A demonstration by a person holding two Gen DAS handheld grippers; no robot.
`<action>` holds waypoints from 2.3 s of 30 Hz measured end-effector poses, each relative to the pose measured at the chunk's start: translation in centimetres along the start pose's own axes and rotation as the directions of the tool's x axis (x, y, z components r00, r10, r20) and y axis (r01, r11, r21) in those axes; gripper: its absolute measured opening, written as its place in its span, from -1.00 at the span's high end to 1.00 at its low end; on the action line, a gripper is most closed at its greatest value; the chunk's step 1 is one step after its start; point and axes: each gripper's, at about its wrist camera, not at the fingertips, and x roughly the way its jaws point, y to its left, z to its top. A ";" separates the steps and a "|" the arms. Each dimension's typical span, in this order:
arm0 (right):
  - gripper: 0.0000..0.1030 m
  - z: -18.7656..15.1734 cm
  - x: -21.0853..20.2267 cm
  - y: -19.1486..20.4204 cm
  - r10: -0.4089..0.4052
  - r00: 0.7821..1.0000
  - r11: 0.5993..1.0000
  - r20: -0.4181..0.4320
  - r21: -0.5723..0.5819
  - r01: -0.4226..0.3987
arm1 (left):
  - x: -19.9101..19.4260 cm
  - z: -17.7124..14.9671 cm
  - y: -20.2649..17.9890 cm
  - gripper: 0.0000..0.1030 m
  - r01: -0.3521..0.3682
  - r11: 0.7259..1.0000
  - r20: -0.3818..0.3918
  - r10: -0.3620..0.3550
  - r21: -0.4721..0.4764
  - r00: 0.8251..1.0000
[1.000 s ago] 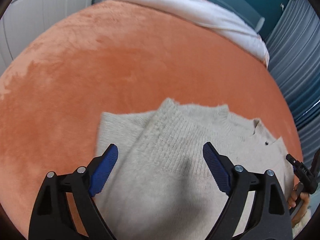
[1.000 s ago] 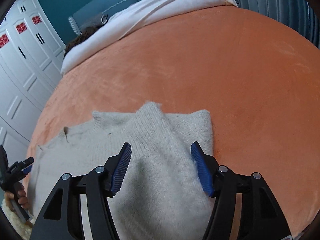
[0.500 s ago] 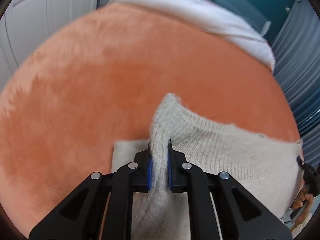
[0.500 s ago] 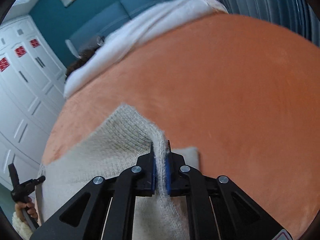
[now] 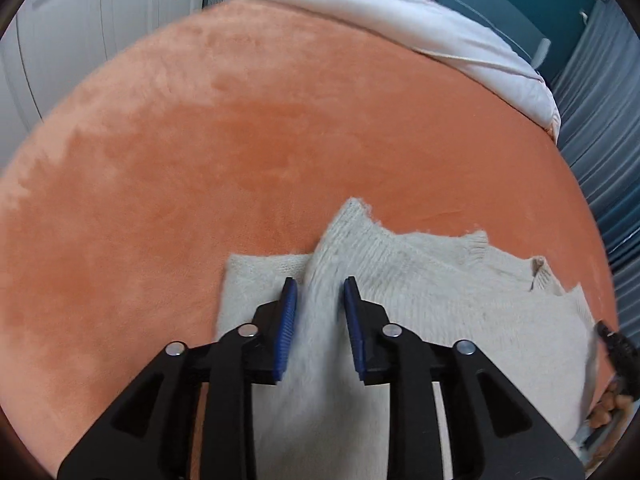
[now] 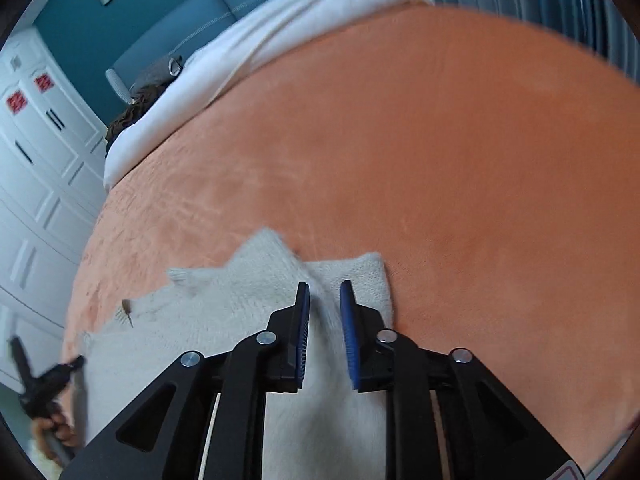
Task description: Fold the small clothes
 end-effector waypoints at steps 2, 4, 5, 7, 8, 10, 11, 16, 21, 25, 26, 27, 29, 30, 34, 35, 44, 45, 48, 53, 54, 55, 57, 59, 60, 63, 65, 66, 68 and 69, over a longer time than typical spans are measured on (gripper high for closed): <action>0.64 -1.5 -2.7 3.1 0.041 0.999 0.995 0.036 -0.087 -0.037 | -3.2 -1.3 -1.4 0.27 -0.057 0.998 0.060 0.056 0.023 0.997; 0.64 -4.3 -3.7 7.2 0.139 0.990 0.977 -0.002 -0.163 -0.137 | -6.4 -3.4 -3.9 0.27 0.004 0.999 0.104 -0.008 0.038 0.994; 0.64 -6.2 -3.7 9.7 0.197 0.979 0.959 -0.046 -0.200 -0.202 | -7.3 -4.5 -5.6 0.27 0.067 0.996 0.101 -0.073 0.054 0.992; 0.76 -10.2 -3.1 14.4 0.299 0.941 0.909 -0.158 -0.254 -0.331 | -7.6 -6.8 -8.9 0.27 0.164 0.984 0.067 -0.168 0.064 0.984; 0.83 -12.4 -2.5 16.6 0.335 0.916 0.880 -0.219 -0.274 -0.388 | -7.2 -8.1 -10.4 0.27 0.211 0.975 0.036 -0.214 0.066 0.976; 0.85 -15.0 -1.5 19.0 0.344 0.895 0.855 -0.285 -0.298 -0.424 | -5.9 -9.7 -12.2 0.27 0.213 0.973 -0.020 -0.212 0.085 0.977; 0.85 -15.9 -0.9 19.7 0.339 0.890 0.848 -0.304 -0.310 -0.429 | -5.3 -10.4 -12.5 0.27 0.210 0.974 -0.039 -0.207 0.087 0.978; 1.00 -14.1 -0.7 13.9 0.240 0.938 0.906 -0.251 -0.287 -0.310 | -3.8 -11.5 -7.4 0.32 0.108 0.993 -0.059 -0.105 0.050 0.993; 1.00 -10.9 -2.6 0.3 0.012 0.989 0.993 -0.145 -0.114 -0.029 | -5.3 -12.1 0.1 0.68 0.023 1.000 -0.063 -0.022 0.015 0.998; 0.98 -9.2 -4.6 -5.9 -0.021 0.993 0.998 -0.116 0.064 0.028 | -6.0 -12.1 2.8 0.76 0.103 0.993 -0.075 -0.108 -0.066 0.991; 0.88 -8.7 -4.9 -5.2 -0.036 0.995 0.998 -0.098 0.039 0.040 | -6.3 -11.7 2.3 0.75 0.097 0.993 -0.074 -0.101 -0.067 0.992; 0.87 -8.1 -5.2 -4.3 -0.003 0.997 0.999 -0.078 0.037 0.006 | -6.7 -10.8 1.3 0.70 0.098 0.994 -0.050 -0.101 -0.057 0.994; 0.87 -6.4 -5.2 -1.8 0.117 0.991 0.993 -0.066 0.024 -0.115 | -7.3 -8.8 -0.9 0.35 0.116 0.993 0.008 -0.116 -0.016 0.993; 0.87 -5.6 -4.7 0.3 0.135 0.989 0.990 -0.065 -0.018 -0.137 | -7.1 -7.5 -2.5 0.27 0.111 0.994 0.030 -0.111 0.008 0.993; 0.87 -3.1 0.9 6.4 0.120 0.988 0.979 -0.094 -0.151 -0.134 | -3.2 -4.2 -5.0 0.19 0.068 0.997 -0.004 -0.067 0.029 0.998; 0.87 -2.9 2.7 6.2 0.082 0.990 0.986 -0.112 -0.137 -0.097 | -1.9 -3.8 -4.9 0.19 0.048 0.999 -0.031 -0.048 0.025 0.998; 1.00 -2.7 1.7 -2.4 -0.062 0.993 0.998 -0.099 0.010 0.064 | -2.8 -5.2 2.9 0.25 0.118 0.978 0.010 -0.118 -0.172 0.993; 0.81 -3.0 0.5 -0.8 -0.053 0.995 0.998 -0.087 -0.035 0.050 | -4.1 -5.5 3.2 0.19 0.125 0.975 0.035 -0.121 -0.184 0.992; 0.79 -4.6 -1.9 5.6 0.073 0.993 0.987 -0.089 -0.138 -0.085 | -8.0 -7.6 4.7 -0.13 0.081 0.973 0.063 -0.069 -0.215 0.996; 0.82 -8.2 0.7 16.1 0.227 0.948 0.930 -0.224 -0.239 -0.279 | -9.5 -13.2 6.6 -0.23 0.068 0.932 0.013 -0.068 -0.356 0.998; 0.82 -8.9 1.4 17.6 0.221 0.946 0.923 -0.237 -0.264 -0.282 | -9.4 -14.0 7.0 -0.30 0.073 0.918 0.030 -0.067 -0.391 0.997; 0.83 -9.8 2.3 18.9 0.207 0.944 0.915 -0.256 -0.291 -0.279 | -9.1 -14.5 7.4 -0.39 0.068 0.905 0.028 -0.062 -0.420 0.998; 0.86 -11.3 5.1 20.0 0.145 0.936 0.922 -0.319 -0.300 -0.246 | -7.9 -15.2 8.1 -0.40 0.078 0.870 0.018 -0.079 -0.487 0.997; 0.95 -12.3 6.7 20.4 0.128 0.935 0.930 -0.330 -0.287 -0.228 | -6.6 -15.8 8.8 -0.46 0.084 0.838 0.008 -0.095 -0.539 0.995; 1.00 -12.4 6.7 20.3 0.126 0.941 0.927 -0.315 -0.299 -0.224 | -6.3 -15.8 8.9 -0.54 0.095 0.828 0.030 -0.094 -0.553 0.995; 1.00 -12.3 6.4 19.3 0.148 0.934 0.932 -0.325 -0.270 -0.242 | -5.9 -15.1 8.4 -0.72 0.092 0.810 0.045 -0.081 -0.580 0.996; 1.00 -12.1 6.1 18.4 0.159 0.929 0.933 -0.334 -0.256 -0.252 | -5.6 -14.6 8.0 -0.70 0.079 0.813 0.043 -0.066 -0.577 0.997; 1.00 -12.2 6.0 18.3 0.159 0.930 0.933 -0.331 -0.257 -0.251 | -5.5 -14.4 7.9 -0.63 0.079 0.813 0.045 -0.065 -0.577 0.997; 1.00 -12.5 5.9 18.7 0.147 0.937 0.930 -0.318 -0.279 -0.241 | -5.6 -13.9 7.8 0.04 0.108 0.814 0.061 -0.089 -0.571 0.994; 1.00 -12.6 5.9 18.9 0.141 0.940 0.927 -0.310 -0.292 -0.235 | -5.4 -13.8 8.1 0.21 0.146 0.805 0.062 -0.135 -0.575 0.989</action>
